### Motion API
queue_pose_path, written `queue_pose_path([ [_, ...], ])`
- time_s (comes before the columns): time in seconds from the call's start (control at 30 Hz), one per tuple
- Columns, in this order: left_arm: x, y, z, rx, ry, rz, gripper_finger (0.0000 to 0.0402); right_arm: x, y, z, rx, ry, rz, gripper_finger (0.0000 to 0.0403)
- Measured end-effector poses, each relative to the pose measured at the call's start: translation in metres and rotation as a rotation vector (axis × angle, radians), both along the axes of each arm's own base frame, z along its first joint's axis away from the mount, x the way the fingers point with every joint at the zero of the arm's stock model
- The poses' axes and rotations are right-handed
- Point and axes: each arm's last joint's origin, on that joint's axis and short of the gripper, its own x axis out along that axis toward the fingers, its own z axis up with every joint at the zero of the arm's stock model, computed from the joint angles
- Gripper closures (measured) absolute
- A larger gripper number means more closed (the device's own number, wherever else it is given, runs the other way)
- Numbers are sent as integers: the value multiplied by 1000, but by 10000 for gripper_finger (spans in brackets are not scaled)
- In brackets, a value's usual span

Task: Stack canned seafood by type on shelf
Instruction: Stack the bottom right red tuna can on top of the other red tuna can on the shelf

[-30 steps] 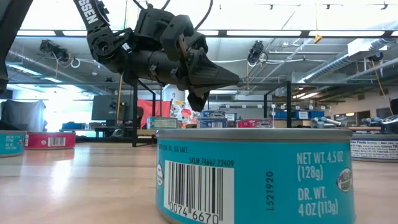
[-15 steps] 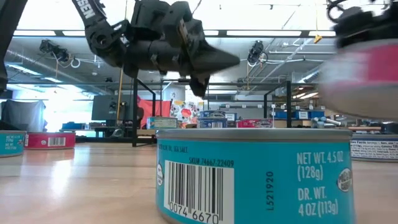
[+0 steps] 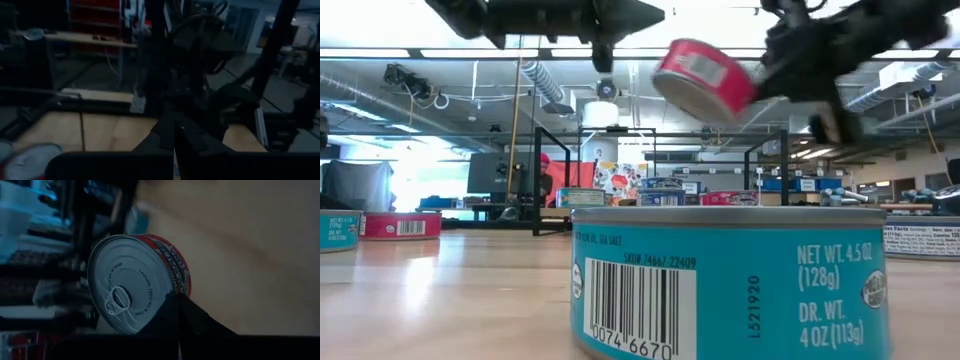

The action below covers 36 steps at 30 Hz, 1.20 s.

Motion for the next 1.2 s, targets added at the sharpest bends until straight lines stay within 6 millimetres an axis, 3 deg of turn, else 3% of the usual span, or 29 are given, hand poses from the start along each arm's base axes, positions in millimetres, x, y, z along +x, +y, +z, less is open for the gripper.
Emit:
queue_pose_path([
  [0.17, -13, 0, 16, 23, -37, 33, 399, 17, -30, 26, -80, -66, -48, 402],
  [0.37, -17, 0, 21, 22, -45, 49, 399, 26, -75, 65, -205, -47, -106, 402],
  [0.53, -18, 0, 22, 18, -52, 48, 399, 21, -117, 106, -337, 8, -127, 402],
  [0.67, -20, 0, 27, 19, -78, 48, 399, 4, -152, 126, -388, 132, -155, 403],
  [0.8, -21, 0, 28, 21, -87, 48, 399, -19, -185, 137, -404, 245, -192, 403],
  [0.93, -21, 0, 28, 21, -81, 48, 399, -33, -211, 134, -362, 296, -170, 403],
  [1.07, -21, 0, 26, 21, -66, 48, 399, -31, -227, 132, -360, 367, -92, 403],
  [1.2, -21, 0, 27, 20, -71, 48, 399, -15, -241, 138, -371, 473, 43, 403],
])
